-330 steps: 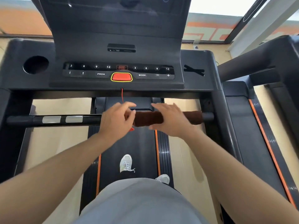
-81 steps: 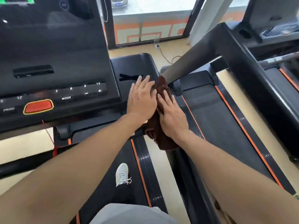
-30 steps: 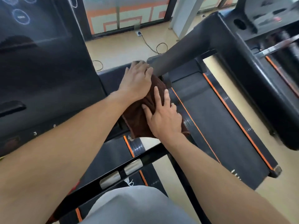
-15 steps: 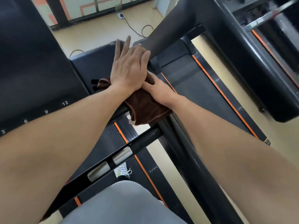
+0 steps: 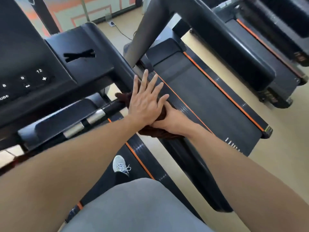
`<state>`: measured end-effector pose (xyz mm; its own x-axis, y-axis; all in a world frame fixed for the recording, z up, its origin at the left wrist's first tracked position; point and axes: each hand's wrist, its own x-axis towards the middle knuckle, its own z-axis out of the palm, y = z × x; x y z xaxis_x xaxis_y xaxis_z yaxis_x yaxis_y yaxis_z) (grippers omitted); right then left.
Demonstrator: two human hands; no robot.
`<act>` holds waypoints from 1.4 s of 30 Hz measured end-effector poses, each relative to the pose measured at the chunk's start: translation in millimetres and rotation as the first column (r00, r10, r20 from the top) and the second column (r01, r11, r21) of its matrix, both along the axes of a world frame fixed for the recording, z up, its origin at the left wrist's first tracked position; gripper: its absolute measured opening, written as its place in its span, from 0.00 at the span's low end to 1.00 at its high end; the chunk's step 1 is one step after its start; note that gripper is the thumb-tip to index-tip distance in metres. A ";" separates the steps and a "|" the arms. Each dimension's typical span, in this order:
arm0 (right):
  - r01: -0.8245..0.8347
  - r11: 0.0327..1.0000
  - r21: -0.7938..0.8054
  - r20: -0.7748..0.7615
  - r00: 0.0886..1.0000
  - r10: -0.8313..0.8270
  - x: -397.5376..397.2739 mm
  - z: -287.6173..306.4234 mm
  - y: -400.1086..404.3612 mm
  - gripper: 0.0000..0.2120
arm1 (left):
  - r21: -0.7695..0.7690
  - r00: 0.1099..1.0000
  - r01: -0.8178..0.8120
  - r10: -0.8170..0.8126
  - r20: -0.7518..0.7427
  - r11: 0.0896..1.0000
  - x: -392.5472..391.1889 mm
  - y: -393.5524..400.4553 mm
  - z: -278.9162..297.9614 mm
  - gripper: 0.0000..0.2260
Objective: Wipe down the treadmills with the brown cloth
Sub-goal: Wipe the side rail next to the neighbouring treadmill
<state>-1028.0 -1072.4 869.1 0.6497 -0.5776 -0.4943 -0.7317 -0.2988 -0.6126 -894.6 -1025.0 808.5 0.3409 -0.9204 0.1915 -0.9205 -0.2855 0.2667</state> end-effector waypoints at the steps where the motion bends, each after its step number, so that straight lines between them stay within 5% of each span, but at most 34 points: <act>1: -0.016 0.999 -0.051 -0.037 0.999 0.014 -17.3 -1.3 7.5 0.41 | -0.034 0.999 -0.016 0.015 -0.032 0.999 -19.2 8.5 -4.7 0.29; 6: -0.100 0.947 -0.306 -0.181 0.982 0.046 -105.0 -3.4 45.4 0.45 | -0.180 0.933 -0.158 0.087 -0.348 0.971 -118.1 53.2 -27.0 0.26; 14: -0.182 0.829 -0.529 -0.260 0.965 0.046 -215.9 -30.5 87.0 0.47 | -0.126 0.838 -0.129 0.040 -0.544 0.984 -230.6 121.5 -41.1 0.28; 19: -0.225 0.753 -0.619 -0.319 0.948 0.021 -209.8 -39.4 87.9 0.47 | -0.070 0.630 -0.211 0.081 -0.772 0.975 -263.5 149.3 -42.7 0.27; 29: -0.301 0.685 -0.664 -0.220 0.954 0.206 -88.2 -42.8 55.5 0.42 | 0.064 0.352 -0.305 0.175 -0.919 0.950 -147.4 104.3 -26.5 0.26; 35: -0.283 0.726 -0.627 -0.115 0.955 0.273 16.5 -43.9 19.5 0.41 | 0.071 0.118 -0.386 0.126 -0.985 0.920 -57.4 70.3 -8.3 0.24; 42: -0.305 0.789 -0.533 -0.101 0.949 0.299 37.1 -40.4 0.6 0.43 | 0.097 -0.070 -0.424 0.074 -0.995 0.900 -58.4 71.3 -2.2 0.25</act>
